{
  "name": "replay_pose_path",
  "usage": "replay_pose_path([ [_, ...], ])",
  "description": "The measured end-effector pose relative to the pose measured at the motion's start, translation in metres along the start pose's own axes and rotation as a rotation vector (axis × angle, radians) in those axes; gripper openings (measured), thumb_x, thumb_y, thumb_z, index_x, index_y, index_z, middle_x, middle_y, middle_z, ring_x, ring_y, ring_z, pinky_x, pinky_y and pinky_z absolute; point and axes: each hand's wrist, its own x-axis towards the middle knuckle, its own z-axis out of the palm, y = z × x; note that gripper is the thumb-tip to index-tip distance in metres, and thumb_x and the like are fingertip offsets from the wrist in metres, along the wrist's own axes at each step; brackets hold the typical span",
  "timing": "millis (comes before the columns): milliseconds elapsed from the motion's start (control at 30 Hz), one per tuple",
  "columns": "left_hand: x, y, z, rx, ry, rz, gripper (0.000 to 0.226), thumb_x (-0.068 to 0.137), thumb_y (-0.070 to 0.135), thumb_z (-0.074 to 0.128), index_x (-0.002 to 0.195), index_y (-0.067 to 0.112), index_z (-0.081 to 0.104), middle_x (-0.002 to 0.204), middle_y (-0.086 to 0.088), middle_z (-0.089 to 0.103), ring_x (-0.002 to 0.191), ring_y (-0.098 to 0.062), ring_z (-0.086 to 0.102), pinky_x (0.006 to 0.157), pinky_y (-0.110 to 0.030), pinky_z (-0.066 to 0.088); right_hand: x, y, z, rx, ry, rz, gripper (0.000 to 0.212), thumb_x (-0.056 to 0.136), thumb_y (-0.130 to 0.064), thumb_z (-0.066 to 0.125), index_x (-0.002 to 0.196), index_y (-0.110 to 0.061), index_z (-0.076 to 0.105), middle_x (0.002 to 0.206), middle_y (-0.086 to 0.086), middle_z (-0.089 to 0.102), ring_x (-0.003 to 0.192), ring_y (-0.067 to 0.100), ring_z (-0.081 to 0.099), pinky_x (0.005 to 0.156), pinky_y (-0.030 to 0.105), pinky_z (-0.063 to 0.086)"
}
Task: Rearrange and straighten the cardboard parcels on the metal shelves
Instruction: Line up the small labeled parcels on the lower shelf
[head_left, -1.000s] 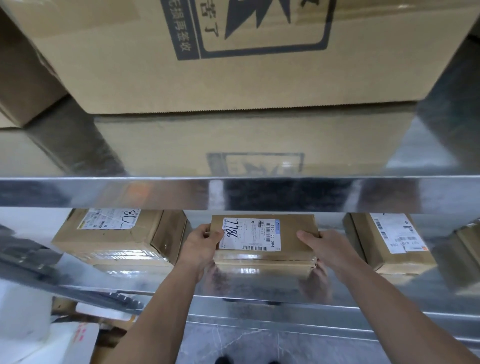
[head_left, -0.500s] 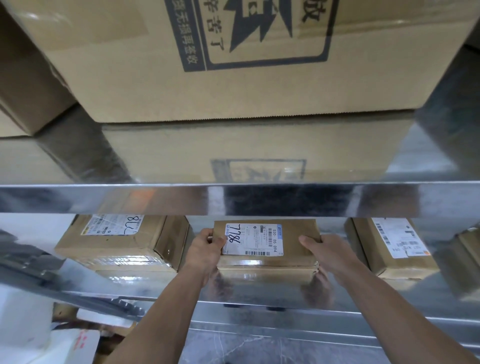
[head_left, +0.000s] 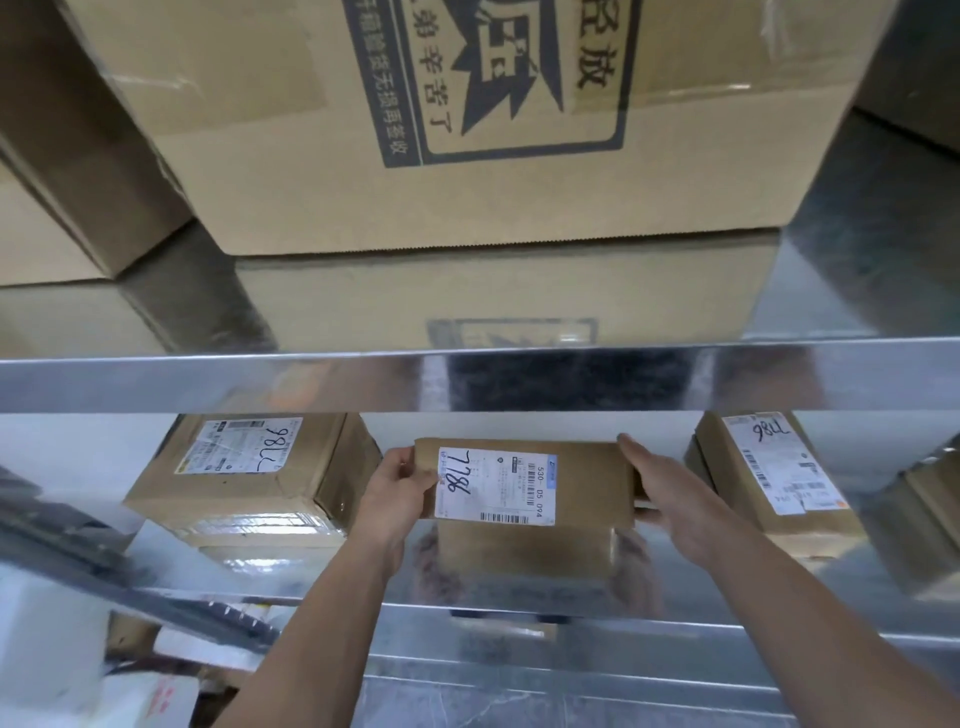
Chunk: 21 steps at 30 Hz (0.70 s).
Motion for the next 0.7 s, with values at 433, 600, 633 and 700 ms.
replay_pose_path([
  [433,-0.003,-0.009,0.009,-0.05,0.006,-0.052,0.067,0.072,0.056,0.069,0.129,0.022,0.058,0.119,0.0,0.07,0.108,-0.023,0.067,0.101,-0.045,0.051,0.004,0.007,0.008,-0.075,0.04,-0.01,0.041,0.099,-0.037,0.066,0.123,-0.011,0.044,0.117,0.011,0.058,0.106,0.026,0.06,0.099,0.049,0.053],
  [600,-0.003,-0.008,0.016,0.032,0.047,-0.036,0.036,0.097,0.037,0.064,0.125,0.015,0.063,0.115,-0.001,0.071,0.105,-0.02,0.067,0.101,-0.04,0.052,0.006,0.012,0.011,-0.204,0.083,-0.015,0.046,0.093,-0.037,0.074,0.119,-0.012,0.044,0.111,0.008,0.059,0.102,0.026,0.062,0.096,0.048,0.054],
  [633,-0.002,-0.008,0.017,0.06,0.059,-0.024,0.029,0.099,0.033,0.063,0.12,0.015,0.066,0.11,0.0,0.071,0.102,-0.019,0.067,0.097,-0.038,0.052,0.007,0.014,0.011,-0.222,0.102,-0.025,0.047,0.093,-0.037,0.074,0.119,-0.012,0.044,0.109,0.007,0.059,0.099,0.024,0.061,0.091,0.045,0.055],
  [700,0.002,-0.009,0.018,0.102,0.086,-0.011,0.022,0.099,0.031,0.062,0.113,0.014,0.069,0.103,0.0,0.072,0.096,-0.019,0.066,0.091,-0.036,0.052,0.007,0.014,0.013,-0.243,0.128,-0.036,0.045,0.094,-0.036,0.073,0.118,-0.012,0.044,0.105,0.005,0.059,0.092,0.019,0.059,0.078,0.036,0.051],
])
